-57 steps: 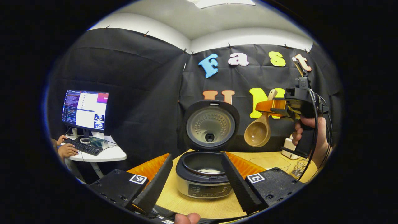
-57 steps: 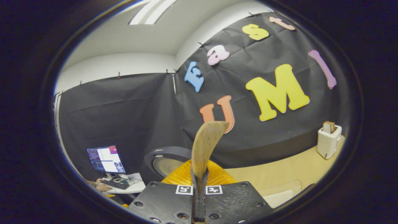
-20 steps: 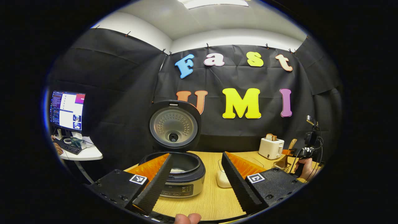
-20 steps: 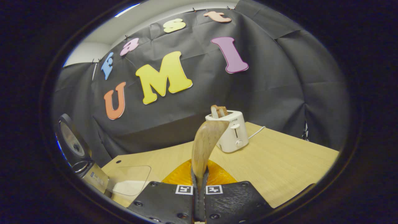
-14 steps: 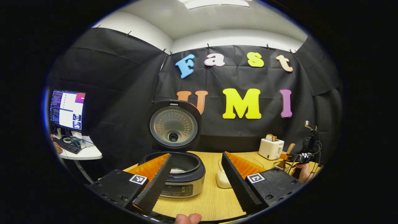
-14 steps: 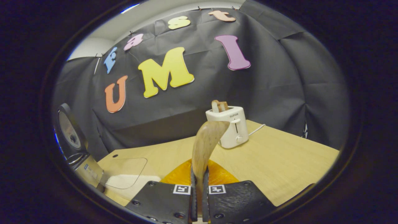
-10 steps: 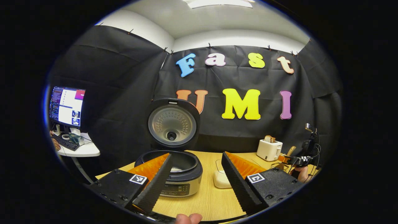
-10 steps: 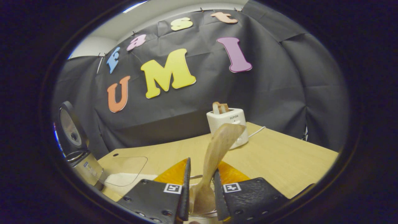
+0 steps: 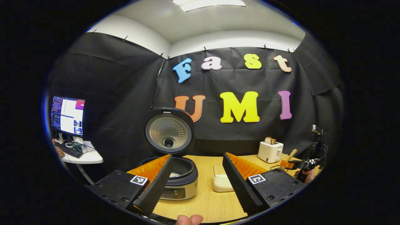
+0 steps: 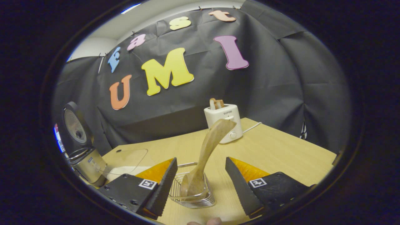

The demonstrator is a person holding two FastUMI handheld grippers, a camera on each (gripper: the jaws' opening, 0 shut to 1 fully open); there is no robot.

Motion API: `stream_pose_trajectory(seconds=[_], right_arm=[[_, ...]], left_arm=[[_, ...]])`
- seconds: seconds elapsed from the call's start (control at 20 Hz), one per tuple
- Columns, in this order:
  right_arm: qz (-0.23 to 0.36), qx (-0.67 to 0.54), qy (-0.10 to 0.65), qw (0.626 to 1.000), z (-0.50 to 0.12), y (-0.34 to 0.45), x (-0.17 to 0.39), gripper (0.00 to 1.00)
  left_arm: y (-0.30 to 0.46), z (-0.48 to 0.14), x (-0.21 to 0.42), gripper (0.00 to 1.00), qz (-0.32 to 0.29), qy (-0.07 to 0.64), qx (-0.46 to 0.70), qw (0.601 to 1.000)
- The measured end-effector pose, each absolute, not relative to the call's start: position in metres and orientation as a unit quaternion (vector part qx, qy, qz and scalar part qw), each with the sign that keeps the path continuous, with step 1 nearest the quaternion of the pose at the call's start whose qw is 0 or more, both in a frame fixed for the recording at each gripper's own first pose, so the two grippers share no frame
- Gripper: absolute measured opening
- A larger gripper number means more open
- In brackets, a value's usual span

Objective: Close the left gripper, press the button to open the rice cooker; take a wooden spoon from the chopstick holder with the right hand, scoop a spoonful of rice and pour it into the rice cooker, then put the wooden spoon back into the chopstick holder.

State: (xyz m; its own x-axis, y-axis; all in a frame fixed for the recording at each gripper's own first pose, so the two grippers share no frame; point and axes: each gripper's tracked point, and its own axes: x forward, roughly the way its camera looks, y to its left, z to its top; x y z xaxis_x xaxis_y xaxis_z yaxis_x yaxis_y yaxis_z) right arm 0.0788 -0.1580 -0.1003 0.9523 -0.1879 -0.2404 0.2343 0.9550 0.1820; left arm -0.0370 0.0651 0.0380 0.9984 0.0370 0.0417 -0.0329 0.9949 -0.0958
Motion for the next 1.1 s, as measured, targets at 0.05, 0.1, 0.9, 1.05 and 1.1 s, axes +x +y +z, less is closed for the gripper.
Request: stream_pose_trajectory(seconds=[0.05,0.1,0.9,1.05,1.1], right_arm=[[-0.108,0.102,0.108,0.983,-0.096,-0.160,0.070,0.88],[-0.105,0.097,0.104,0.984,-0.090,-0.160,0.060,0.94],[-0.005,0.011,0.045,0.999,-0.027,-0.101,0.024,0.95],[-0.004,0.013,0.045,0.999,-0.030,-0.104,0.032,0.98],[-0.003,0.014,0.046,0.999,-0.030,-0.104,0.034,1.00]], left_arm=[[0.066,0.042,-0.035,1.00,0.021,-0.023,-0.044,0.999],[0.069,0.045,-0.033,1.00,0.025,-0.024,-0.040,0.999],[0.117,0.124,0.059,1.00,0.049,-0.005,0.009,0.999],[0.132,0.144,0.084,1.00,0.065,-0.003,0.042,0.997],[0.137,0.150,0.094,0.99,0.070,-0.001,0.049,0.996]])
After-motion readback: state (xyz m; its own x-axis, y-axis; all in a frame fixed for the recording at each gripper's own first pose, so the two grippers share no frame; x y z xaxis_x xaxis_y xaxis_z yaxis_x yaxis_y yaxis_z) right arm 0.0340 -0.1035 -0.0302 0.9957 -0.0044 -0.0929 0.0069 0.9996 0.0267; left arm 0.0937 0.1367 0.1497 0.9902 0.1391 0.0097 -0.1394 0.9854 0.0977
